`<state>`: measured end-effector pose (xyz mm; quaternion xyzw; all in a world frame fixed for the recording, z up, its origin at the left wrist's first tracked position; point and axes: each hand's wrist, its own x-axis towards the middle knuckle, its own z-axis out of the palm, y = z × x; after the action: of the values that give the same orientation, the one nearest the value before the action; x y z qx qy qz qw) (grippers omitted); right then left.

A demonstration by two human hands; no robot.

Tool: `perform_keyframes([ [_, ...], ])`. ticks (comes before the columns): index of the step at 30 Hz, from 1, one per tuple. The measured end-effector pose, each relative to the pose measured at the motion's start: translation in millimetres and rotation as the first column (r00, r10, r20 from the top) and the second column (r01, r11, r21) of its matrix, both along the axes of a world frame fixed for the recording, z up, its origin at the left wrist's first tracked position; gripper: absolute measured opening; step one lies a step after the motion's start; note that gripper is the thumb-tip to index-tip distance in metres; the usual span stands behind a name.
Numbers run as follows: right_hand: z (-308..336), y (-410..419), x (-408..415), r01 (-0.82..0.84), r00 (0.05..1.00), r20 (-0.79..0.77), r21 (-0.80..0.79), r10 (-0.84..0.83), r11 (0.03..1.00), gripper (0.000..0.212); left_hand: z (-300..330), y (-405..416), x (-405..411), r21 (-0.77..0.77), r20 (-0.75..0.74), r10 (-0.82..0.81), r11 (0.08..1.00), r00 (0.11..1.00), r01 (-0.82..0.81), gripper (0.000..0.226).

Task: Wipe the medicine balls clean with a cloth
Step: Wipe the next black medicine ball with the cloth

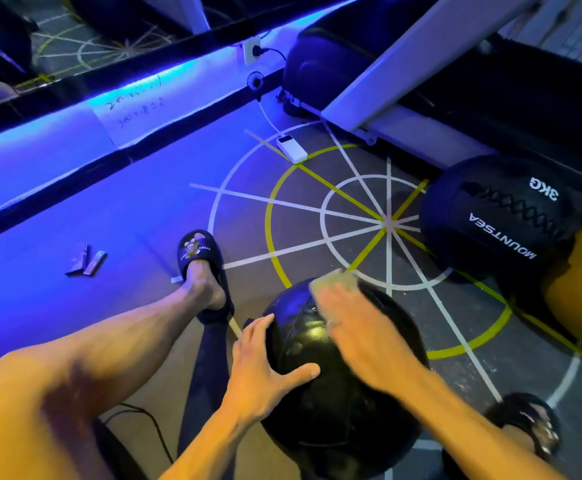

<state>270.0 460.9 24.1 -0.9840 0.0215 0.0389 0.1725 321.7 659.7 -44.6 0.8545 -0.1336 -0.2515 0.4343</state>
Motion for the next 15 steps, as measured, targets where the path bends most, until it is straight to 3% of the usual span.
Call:
perform_keyframes([
  [2, 0.2, 14.8, -14.9, -0.3, 0.952, 0.004, -0.178, 0.305, 0.937, 0.057, 0.5, 0.0, -3.0, 0.013, 0.02, -0.019, 1.0, 1.0, 0.019, 0.12],
  [4, -8.0, -11.8, -8.0, -0.337, 0.941, -0.011, -0.076, 0.337, 0.938, 0.06, 4.1, 0.0, -7.3, 0.018, 0.036, -0.021, 1.0, 0.999, 0.02, 0.119],
  [6, -16.6, -53.2, 6.0, -0.11, 0.989, -0.094, 0.019, 0.111, 0.994, 0.053, 7.0, -3.6, -11.9, 0.044, 0.065, -0.044, 0.998, 0.997, 0.041, 0.118],
  [8, -16.7, -79.8, 16.9, 0.211, 0.959, -0.196, 0.021, -0.203, 0.977, 0.044, 10.1, -6.2, -18.8, 0.072, 0.075, -0.071, 0.995, 0.995, 0.066, 0.117],
  [10, -13.6, -68.1, 13.3, 0.304, 0.935, -0.208, 0.063, -0.286, 0.951, 0.04, 13.6, -8.2, -25.6, 0.087, 0.086, -0.093, 0.993, 0.992, 0.085, 0.116],
  [13, 4.5, -16.6, -9.5, -0.006, 0.993, -0.12, 0.027, 0.01, 1.0, 0.05, 15.1, -8.6, -30.8, 0.134, 0.091, -0.137, 0.983, 0.986, 0.124, 0.118],
  [15, 12.3, -9.7, -19.8, -0.213, 0.966, -0.138, 0.064, 0.22, 0.975, 0.063, 14.9, -7.2, -34.7, 0.149, 0.082, -0.163, 0.977, 0.983, 0.15, 0.12],
])
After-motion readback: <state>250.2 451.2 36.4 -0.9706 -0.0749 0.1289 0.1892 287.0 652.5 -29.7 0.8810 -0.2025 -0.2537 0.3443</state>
